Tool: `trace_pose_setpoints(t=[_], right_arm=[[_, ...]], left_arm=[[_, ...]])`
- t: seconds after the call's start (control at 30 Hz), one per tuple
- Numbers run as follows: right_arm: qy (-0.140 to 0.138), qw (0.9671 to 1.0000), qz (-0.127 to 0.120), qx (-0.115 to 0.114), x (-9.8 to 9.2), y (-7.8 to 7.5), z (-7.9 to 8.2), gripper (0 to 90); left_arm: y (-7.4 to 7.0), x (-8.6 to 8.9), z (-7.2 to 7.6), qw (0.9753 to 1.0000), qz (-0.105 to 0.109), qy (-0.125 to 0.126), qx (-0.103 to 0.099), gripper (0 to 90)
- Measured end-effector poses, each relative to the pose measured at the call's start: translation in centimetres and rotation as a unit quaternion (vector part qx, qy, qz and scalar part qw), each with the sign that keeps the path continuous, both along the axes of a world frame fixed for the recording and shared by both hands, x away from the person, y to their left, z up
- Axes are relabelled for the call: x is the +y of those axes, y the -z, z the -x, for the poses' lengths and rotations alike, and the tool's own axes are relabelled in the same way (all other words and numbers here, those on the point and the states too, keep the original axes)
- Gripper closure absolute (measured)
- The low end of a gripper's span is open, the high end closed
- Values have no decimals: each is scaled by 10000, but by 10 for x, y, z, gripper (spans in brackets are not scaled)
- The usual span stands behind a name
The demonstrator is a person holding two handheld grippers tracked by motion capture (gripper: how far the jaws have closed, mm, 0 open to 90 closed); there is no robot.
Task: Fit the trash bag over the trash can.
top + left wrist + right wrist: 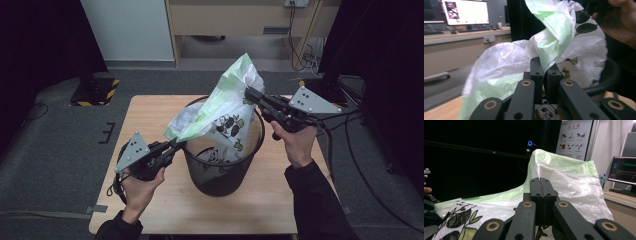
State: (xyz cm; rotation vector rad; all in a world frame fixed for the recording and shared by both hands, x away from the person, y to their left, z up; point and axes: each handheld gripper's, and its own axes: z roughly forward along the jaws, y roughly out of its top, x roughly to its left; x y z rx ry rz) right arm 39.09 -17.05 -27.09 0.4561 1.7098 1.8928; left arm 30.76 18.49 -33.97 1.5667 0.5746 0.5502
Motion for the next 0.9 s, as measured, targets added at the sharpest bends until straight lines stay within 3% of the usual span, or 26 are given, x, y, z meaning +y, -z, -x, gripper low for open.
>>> trace_pose_setpoints(t=[0.1, 0.27, 0.33, 0.37, 0.43, 0.53, 0.63, 0.7, 0.9], right_arm=[[52, 10000, -44, 30, -12, 8, 4, 900], [41, 9999, -134, 81, -23, 19, 5, 900], [48, 9998, -148, 91, -24, 20, 5, 900], [38, 9998, -161, 96, -24, 22, 5, 900], [48, 9998, -172, 102, -25, 23, 6, 900], [54, 9997, -189, 116, -26, 24, 6, 900], [67, 9998, -161, 122, -27, 25, 6, 900], [83, 9997, -170, 126, -28, 26, 6, 900], [76, 9997, -144, 165, -27, 27, 4, 900]], left_arm=[[2, 2, 4, 9999, 78, 62, 92, 818], [4, 6, 4, 10000, 85, 37, -27, 791], [5, 6, 3, 9999, 100, -24, -122, 679], [6, 6, 2, 9996, 74, -138, -245, 679], [7, 7, -1, 9983, 109, -401, -410, 502], [11, 14, -7, 9954, 65, -747, -603, 389], [17, 25, -14, 9942, 174, -876, -606, 353], [22, 33, -17, 9925, -15, -1045, -632, 335], [29, 42, -26, 9917, -106, -1169, -531, 324]])
